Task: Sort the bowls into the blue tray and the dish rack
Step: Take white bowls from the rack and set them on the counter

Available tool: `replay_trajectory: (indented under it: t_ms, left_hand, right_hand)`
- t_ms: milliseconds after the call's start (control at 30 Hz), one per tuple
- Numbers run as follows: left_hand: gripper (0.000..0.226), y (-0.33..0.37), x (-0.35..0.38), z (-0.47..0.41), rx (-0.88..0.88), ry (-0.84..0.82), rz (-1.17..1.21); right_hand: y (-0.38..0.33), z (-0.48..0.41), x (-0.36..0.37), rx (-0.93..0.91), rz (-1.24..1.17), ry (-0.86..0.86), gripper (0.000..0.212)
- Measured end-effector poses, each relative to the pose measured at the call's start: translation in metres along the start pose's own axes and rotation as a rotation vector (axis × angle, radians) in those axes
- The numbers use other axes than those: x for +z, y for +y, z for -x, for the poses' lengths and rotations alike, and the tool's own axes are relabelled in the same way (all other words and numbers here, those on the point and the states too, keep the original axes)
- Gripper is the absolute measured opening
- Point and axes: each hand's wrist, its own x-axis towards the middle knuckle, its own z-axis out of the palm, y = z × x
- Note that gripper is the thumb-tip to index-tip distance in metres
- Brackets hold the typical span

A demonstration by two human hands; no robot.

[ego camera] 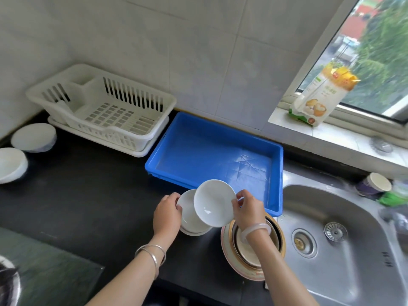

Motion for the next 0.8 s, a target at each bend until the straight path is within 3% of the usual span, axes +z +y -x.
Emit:
replay_trajectory:
  t_ms: [267, 500, 800]
  left_hand:
    - [0.021, 0.011, -0.011, -0.008, 0.034, 0.003, 0.003]
    - [0.021, 0.008, -0.042, -0.022, -0.132, 0.011, 0.246]
    - [0.025, -0.053, -0.103, -0.040, -0.370, 0.197, 0.510]
  right_hand:
    - [-0.001, 0.003, -0.014, -0.024, -0.052, 0.011, 0.019]
    - [-0.025, -0.001, -0.023, -0.101, -0.105, 0.055, 0.019]
    - [-0.085, -0.014, 0.012, -0.181, -0.224, -0.084, 0.006]
